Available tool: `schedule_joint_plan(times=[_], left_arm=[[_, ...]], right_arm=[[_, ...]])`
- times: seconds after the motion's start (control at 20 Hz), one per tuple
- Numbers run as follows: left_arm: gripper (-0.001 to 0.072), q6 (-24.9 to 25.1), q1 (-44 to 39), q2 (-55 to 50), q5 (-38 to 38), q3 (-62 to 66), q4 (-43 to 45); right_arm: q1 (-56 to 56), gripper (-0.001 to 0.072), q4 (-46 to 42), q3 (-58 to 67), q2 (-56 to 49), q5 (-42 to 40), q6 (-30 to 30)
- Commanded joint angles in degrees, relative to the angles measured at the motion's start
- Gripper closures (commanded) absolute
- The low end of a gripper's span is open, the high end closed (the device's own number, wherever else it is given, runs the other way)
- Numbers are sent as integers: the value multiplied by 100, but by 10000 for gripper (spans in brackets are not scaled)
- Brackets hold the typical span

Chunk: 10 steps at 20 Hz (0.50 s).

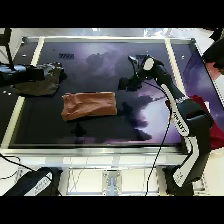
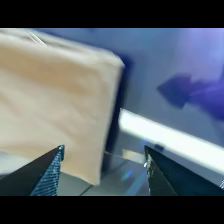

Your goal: Fold the shirts.

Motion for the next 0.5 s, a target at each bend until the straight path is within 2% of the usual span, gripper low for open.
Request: schedule_joint_plan(times=[0.0, 0.2, 0.45], left_arm=[[697, -2, 2, -190, -7, -4, -17], [697, 0, 2, -317, -26, -7, -17], [697, 2, 2, -317, -26, -7, -15]], right_arm=[[-358, 156, 981, -566, -330, 144, -131], [-249, 155, 2208, -640, -997, 68, -507], [284, 156, 2796, -636, -1193, -284, -796]])
